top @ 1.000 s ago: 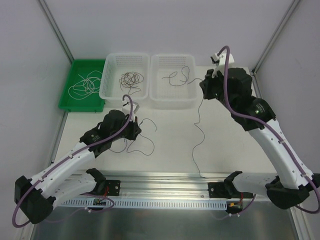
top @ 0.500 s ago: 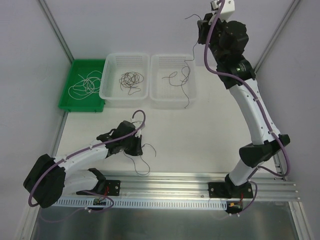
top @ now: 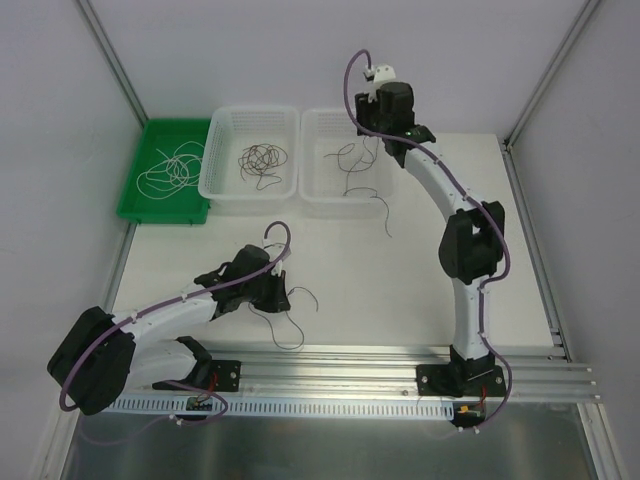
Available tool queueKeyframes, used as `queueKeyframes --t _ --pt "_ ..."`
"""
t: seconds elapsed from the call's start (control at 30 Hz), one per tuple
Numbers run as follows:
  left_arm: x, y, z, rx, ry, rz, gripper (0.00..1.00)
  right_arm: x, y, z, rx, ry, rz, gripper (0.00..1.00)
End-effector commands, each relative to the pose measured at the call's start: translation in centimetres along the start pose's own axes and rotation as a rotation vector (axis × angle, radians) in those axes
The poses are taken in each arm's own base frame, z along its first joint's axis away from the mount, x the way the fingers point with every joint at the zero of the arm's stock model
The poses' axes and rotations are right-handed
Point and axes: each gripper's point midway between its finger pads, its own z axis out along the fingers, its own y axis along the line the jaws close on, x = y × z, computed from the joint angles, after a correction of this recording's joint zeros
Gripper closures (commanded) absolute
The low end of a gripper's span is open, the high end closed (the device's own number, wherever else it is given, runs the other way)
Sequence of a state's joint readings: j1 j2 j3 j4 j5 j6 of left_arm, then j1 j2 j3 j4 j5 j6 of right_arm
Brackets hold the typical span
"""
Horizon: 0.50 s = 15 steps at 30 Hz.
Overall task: Untangle the cables
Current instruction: Place the cable in the bin.
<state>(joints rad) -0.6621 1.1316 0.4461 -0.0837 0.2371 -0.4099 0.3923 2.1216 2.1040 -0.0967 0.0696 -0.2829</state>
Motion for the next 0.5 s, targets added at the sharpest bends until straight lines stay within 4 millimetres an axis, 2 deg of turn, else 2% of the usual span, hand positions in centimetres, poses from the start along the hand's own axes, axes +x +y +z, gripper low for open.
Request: queueKeyframes --t 0.0,0.03,0.07,0.1,0.13,0.17,0.2,0.23,0.27,0.3,0.33,0.37,0.4,0.43,0.47 --pt "-0.3 -1.3 0.0 0.06 -0.017 0.001 1.0 3.6 0.8 -0.5 -0.052 0.108 0.057 0.47" --pt "-0.3 -1.3 0.0 0.062 -0.018 0.002 1.0 2.6 0.7 -1.6 -0.051 0.094 0.053 0.35" --pt "-0.4 -1.4 -0.1 0.064 -0.022 0.002 1.0 2.8 0.7 -2.2 -0.059 0.102 0.047 0.31" --pt "-0.4 -1.5 -0.1 0.067 -0.023 0.002 1.0 2.7 1.3 -2.9 -0.096 0.108 0.041 0.29" --pt "-0.5 -1.6 -0.1 0.07 -0.03 0.002 1.0 3.8 1.2 -3.9 -0.099 0.143 0.037 0.25" --pt "-0.5 -1.6 -0.1 0.071 -0.03 0.001 1.0 2.2 1.0 -5.5 -0.11 0.12 0.032 0.25" --pt "-0.5 -1.7 -0.2 0.075 -0.033 0.001 1.0 1.8 0.9 -6.6 -0.115 0.12 0.034 0.24" --pt "-0.5 -1.8 -0.2 0.079 -0.035 0.003 1.0 3.6 0.8 -7.5 -0.121 0.168 0.04 0.23" --pt "-0.7 -1.9 -0.2 0.082 -0.041 0.005 1.0 1.9 0.6 -9.6 -0.135 0.138 0.051 0.23" --pt "-0.7 -2.0 -0.3 0.086 -0.043 0.007 1.0 2.3 0.5 -10.5 -0.141 0.152 0.056 0.23" --pt "-0.7 -2.1 -0.3 0.088 -0.045 0.007 1.0 4.3 0.5 -11.5 -0.151 0.205 0.059 0.23" --pt "-0.8 -2.2 -0.4 0.092 -0.048 0.01 1.0 4.6 0.6 -12.6 -0.177 0.217 0.048 0.23" --pt "-0.8 -2.3 -0.4 0.093 -0.047 0.011 1.0 4.0 0.5 -14.2 -0.187 0.207 0.036 0.23" --pt "-0.9 -2.4 -0.5 0.099 -0.05 0.015 1.0 5.0 0.4 -15.4 -0.198 0.243 0.024 0.23" --pt "-0.9 -2.4 -0.5 0.1 -0.052 0.017 1.0 7.2 0.4 -16.1 -0.217 0.296 0.007 0.23"
